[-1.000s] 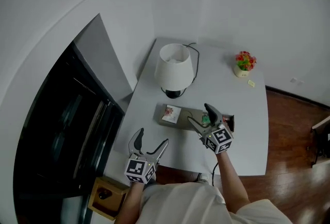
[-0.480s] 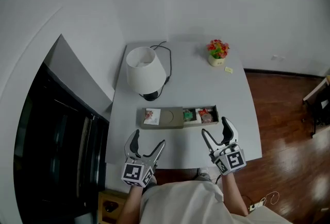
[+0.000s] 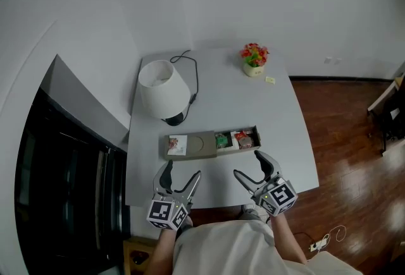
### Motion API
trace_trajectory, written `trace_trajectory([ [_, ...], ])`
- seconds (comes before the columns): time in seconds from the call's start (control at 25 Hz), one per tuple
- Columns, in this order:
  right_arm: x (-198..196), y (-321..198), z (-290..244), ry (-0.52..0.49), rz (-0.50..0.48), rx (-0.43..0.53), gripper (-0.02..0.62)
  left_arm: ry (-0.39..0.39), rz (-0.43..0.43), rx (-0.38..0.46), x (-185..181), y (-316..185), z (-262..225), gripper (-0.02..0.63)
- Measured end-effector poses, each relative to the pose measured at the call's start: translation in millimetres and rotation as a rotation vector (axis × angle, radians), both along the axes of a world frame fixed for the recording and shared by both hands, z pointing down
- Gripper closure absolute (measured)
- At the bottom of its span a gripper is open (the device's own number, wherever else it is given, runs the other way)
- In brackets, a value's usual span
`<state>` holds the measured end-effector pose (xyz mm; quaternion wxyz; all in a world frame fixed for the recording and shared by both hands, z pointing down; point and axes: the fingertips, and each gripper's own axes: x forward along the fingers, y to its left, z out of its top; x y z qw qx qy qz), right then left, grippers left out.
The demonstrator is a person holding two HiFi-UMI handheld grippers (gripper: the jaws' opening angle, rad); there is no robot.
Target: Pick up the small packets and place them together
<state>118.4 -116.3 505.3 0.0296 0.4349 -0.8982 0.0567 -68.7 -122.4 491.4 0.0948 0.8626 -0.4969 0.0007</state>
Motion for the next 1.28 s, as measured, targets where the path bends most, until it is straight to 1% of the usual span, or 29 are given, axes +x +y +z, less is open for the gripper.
trace_trajectory([
  [0.12,15,-20,44,0.042,-0.029,-0.169,0.225,-0.009,-0.007,0.015,2,-3,0,0.194],
  [0.16,20,-28,57,0.059,-0.038,-0.216,0.237,-0.013,-0.008,0.013,3,-3,2,0.186],
  [0.2,24,-35,70,0.086,-0.053,-0.252,0.239,-0.016,-0.013,0.009,3,-3,3,0.186],
  [0.28,27,-51,94,0.178,-0.106,-0.297,0.239,-0.017,-0.029,-0.001,2,-3,7,0.186],
  [0.36,23,-71,117,0.288,-0.180,-0.336,0.239,-0.011,-0.047,-0.018,0,-3,10,0.186],
  [0.44,15,-91,142,0.360,-0.246,-0.409,0.239,-0.008,-0.062,-0.032,-2,-4,14,0.186],
  [0.56,-3,-120,183,0.383,-0.291,-0.586,0.239,-0.002,-0.078,-0.043,-3,-5,16,0.186],
  [0.64,-14,-134,209,0.428,-0.295,-0.664,0.239,-0.002,-0.085,-0.048,-3,-4,17,0.186],
  [0.76,-23,-145,243,0.541,-0.291,-0.717,0.239,-0.009,-0.095,-0.048,-4,-1,15,0.186],
  [0.84,-26,-150,258,0.588,-0.285,-0.739,0.242,-0.011,-0.109,-0.048,-8,0,14,0.186],
  [0.88,-27,-152,263,0.606,-0.284,-0.745,0.289,-0.011,-0.119,-0.049,-12,1,14,0.186],
  [0.92,-28,-154,268,0.623,-0.283,-0.750,0.302,-0.011,-0.130,-0.051,-16,2,14,0.186],
  [1.08,-30,-159,284,0.706,-0.280,-0.759,0.308,-0.013,-0.172,-0.064,-34,7,17,0.186],
  [1.2,-31,-158,279,0.767,-0.279,-0.743,0.340,-0.008,-0.198,-0.074,-44,11,20,0.186],
  [1.28,-34,-157,275,0.780,-0.292,-0.714,0.416,-0.005,-0.205,-0.075,-48,13,21,0.186],
])
